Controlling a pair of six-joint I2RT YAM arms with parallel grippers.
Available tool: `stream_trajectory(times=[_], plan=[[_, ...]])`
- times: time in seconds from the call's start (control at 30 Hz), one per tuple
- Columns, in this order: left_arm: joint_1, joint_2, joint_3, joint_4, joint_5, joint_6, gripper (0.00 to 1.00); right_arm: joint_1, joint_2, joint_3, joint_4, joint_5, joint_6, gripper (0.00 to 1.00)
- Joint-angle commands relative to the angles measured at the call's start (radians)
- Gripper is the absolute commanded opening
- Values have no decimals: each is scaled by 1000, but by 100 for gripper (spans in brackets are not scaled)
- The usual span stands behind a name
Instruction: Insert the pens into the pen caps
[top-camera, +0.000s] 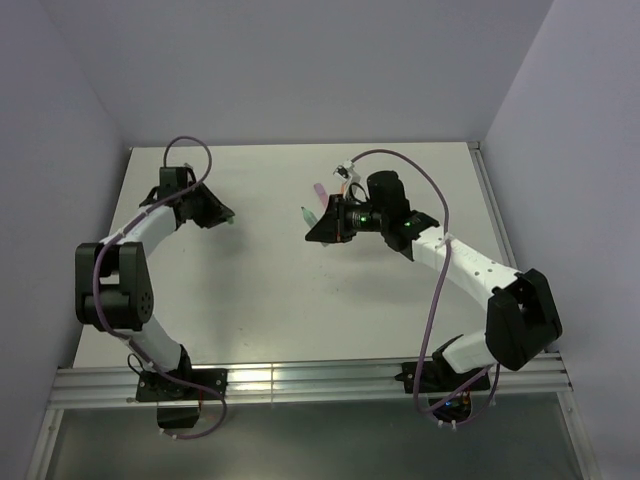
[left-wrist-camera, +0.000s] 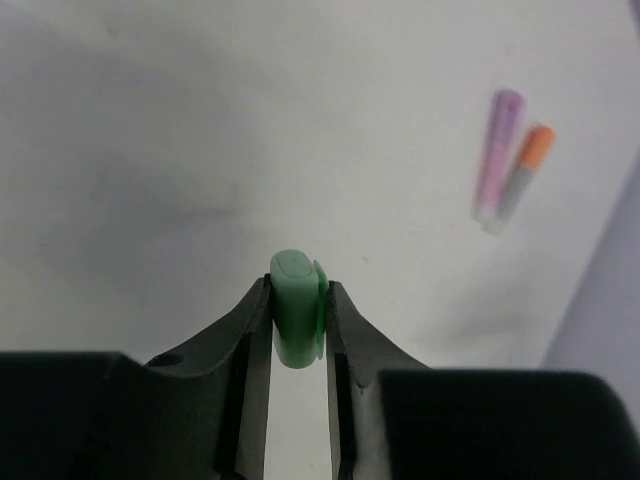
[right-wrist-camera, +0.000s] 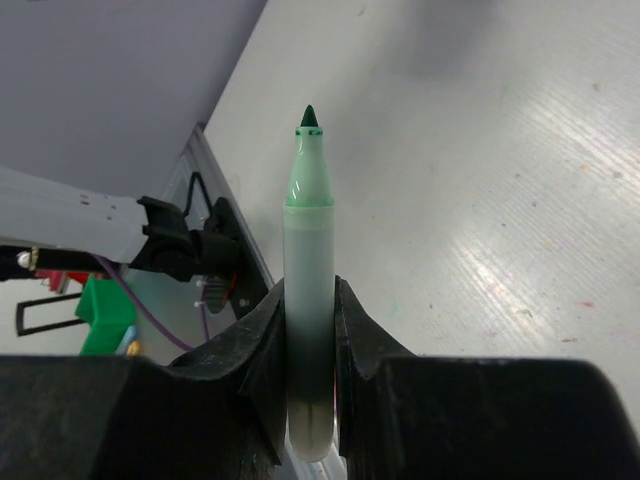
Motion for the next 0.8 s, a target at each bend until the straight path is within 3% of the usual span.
stream_trajectory(times=[0.0, 0.2, 0.37, 0.4, 0.63, 0.77], plan=[[-9, -123, -116, 369, 267, -164, 0, 19, 17, 43, 101, -90, 30, 0], [-34, -223, -184, 824, 450, -460, 0, 69, 43, 75, 207, -157, 100, 0], [-54, -219, -194, 1120, 510, -653, 0, 85, 55, 109, 275, -151, 146, 0], [-58, -213, -206, 1240, 518, -692, 0, 88, 63, 122, 273, -150, 152, 0], [-98, -177, -228, 1554, 547, -906, 0, 106, 103, 198, 350, -140, 221, 0], [-112, -173, -234, 1620, 549, -950, 0, 108, 120, 218, 337, -132, 217, 0]])
